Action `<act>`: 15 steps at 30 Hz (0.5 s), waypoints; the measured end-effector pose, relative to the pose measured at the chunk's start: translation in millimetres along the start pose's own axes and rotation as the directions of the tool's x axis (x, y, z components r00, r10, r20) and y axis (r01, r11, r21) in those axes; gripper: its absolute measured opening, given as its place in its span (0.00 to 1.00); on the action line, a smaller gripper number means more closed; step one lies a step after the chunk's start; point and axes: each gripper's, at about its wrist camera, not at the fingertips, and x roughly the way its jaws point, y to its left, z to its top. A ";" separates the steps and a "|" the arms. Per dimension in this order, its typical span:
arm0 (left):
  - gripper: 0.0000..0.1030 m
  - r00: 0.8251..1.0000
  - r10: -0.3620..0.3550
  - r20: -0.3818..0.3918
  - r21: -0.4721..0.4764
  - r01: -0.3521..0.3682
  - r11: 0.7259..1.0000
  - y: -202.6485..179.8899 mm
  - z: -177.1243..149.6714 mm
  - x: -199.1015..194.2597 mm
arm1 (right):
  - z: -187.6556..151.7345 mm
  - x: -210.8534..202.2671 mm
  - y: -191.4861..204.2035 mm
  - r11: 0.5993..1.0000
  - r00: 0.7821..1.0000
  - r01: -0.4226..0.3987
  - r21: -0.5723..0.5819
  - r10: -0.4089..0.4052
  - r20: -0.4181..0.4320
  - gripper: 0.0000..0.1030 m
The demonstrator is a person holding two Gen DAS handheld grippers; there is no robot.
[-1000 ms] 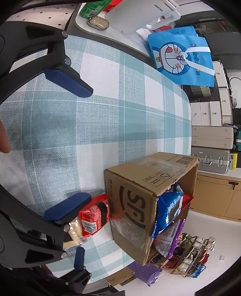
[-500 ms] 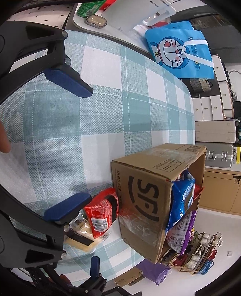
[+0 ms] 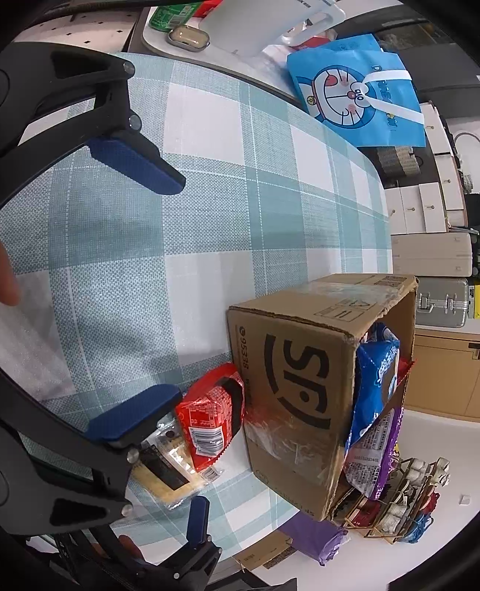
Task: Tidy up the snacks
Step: 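Move the left tool to the red snack packet while the right tool approaches the cracker pack, then grasp the cracker pack with the right tool while the left tool grasps the red packet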
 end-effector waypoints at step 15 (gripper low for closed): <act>0.99 1.000 -0.002 -0.003 0.001 0.002 1.000 -0.6 -0.6 1.3 | 2.4 -1.4 14.7 0.997 0.999 0.031 -0.076 -0.030 0.013 0.67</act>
